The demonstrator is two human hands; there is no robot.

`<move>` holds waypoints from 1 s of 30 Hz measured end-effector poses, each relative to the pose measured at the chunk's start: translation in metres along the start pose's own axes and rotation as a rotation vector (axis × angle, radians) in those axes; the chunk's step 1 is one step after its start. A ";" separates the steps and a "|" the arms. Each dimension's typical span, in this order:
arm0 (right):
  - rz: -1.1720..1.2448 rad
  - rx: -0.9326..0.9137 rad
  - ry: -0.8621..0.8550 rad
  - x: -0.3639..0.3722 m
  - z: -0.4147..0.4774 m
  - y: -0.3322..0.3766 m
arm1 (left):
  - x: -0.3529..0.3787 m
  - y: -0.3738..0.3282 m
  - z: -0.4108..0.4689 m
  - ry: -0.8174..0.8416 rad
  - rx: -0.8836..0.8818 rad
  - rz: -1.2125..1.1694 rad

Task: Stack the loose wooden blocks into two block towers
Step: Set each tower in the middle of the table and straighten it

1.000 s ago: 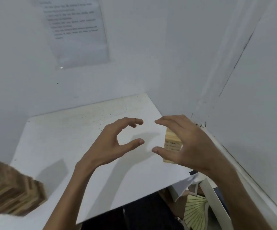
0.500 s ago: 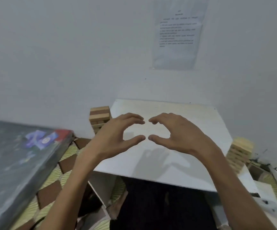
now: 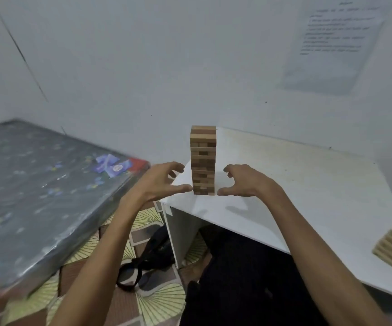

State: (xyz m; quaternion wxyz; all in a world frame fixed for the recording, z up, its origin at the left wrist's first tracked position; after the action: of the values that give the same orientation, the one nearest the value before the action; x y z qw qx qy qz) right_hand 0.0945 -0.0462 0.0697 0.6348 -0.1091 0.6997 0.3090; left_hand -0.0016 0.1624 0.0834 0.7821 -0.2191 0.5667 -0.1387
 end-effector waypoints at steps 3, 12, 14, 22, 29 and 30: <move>0.067 0.020 -0.003 0.020 0.015 -0.004 | 0.032 0.016 0.013 0.081 -0.038 0.014; 0.284 0.068 0.020 0.059 0.043 -0.014 | 0.091 0.053 0.042 0.169 -0.111 -0.135; 0.296 0.054 -0.002 0.064 0.049 -0.016 | 0.093 0.056 0.045 0.136 -0.116 -0.229; 0.349 0.016 -0.065 0.072 0.068 -0.029 | 0.105 0.060 0.055 0.087 -0.056 -0.303; 0.362 -0.010 -0.063 0.077 0.075 -0.032 | 0.107 0.061 0.057 0.041 -0.058 -0.323; 0.362 -0.014 -0.065 0.077 0.075 -0.032 | 0.107 0.062 0.057 0.041 -0.061 -0.323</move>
State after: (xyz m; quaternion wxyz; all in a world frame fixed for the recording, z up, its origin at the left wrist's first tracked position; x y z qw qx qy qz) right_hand 0.1606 -0.0104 -0.0137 0.5905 0.0244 0.6849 0.4263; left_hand 0.0847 0.1771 -0.0216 0.7308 -0.3282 0.5438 -0.2499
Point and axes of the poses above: each hand's wrist, its own z-axis towards the middle knuckle, its own x-axis out of the palm, y = z × x, the point moved 8 cm from there along z, towards the middle knuckle, and after that the axes turned 11 degrees about -y, right-handed, at the moved point
